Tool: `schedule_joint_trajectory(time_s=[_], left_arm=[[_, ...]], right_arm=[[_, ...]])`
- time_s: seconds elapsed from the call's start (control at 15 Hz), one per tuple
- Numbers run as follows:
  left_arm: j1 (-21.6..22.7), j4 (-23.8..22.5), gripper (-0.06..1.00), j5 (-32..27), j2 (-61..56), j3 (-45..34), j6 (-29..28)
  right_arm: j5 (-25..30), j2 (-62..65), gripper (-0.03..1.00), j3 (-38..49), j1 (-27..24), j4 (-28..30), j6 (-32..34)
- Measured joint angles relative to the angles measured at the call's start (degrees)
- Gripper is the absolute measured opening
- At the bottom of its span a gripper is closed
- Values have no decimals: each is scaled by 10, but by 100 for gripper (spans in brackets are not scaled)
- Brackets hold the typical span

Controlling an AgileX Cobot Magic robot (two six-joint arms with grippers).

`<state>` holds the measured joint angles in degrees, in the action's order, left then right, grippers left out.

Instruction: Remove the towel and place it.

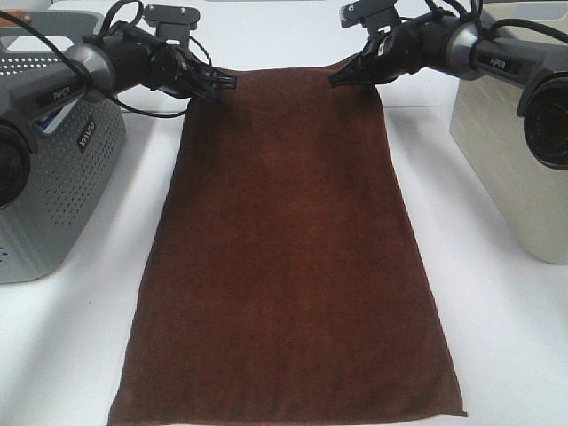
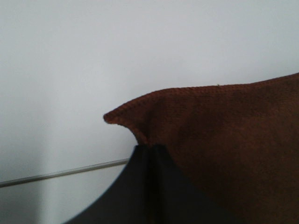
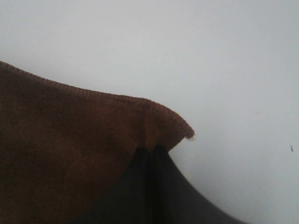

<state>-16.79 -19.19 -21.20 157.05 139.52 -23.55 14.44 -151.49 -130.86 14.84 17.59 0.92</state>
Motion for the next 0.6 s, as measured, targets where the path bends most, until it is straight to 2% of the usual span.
schedule_joint_trajectory(time_s=[0.2,0.33,0.4,0.47,0.6], left_arm=[[0,0,1,8,3,0,0],[0,0,5,21,4,0,0],[0,-1,13,29,6,0,0],[0,-1,23,31,7,0,0],[0,-2,52,33,8,0,0]], right_arm=[[-14,-10,6,0,-11,-1,1],[-23,-22,11,0,-13,-7,3],[-26,-28,16,0,-14,-9,3],[-27,-31,27,0,-14,-10,6],[-29,-32,55,0,-14,-14,21]])
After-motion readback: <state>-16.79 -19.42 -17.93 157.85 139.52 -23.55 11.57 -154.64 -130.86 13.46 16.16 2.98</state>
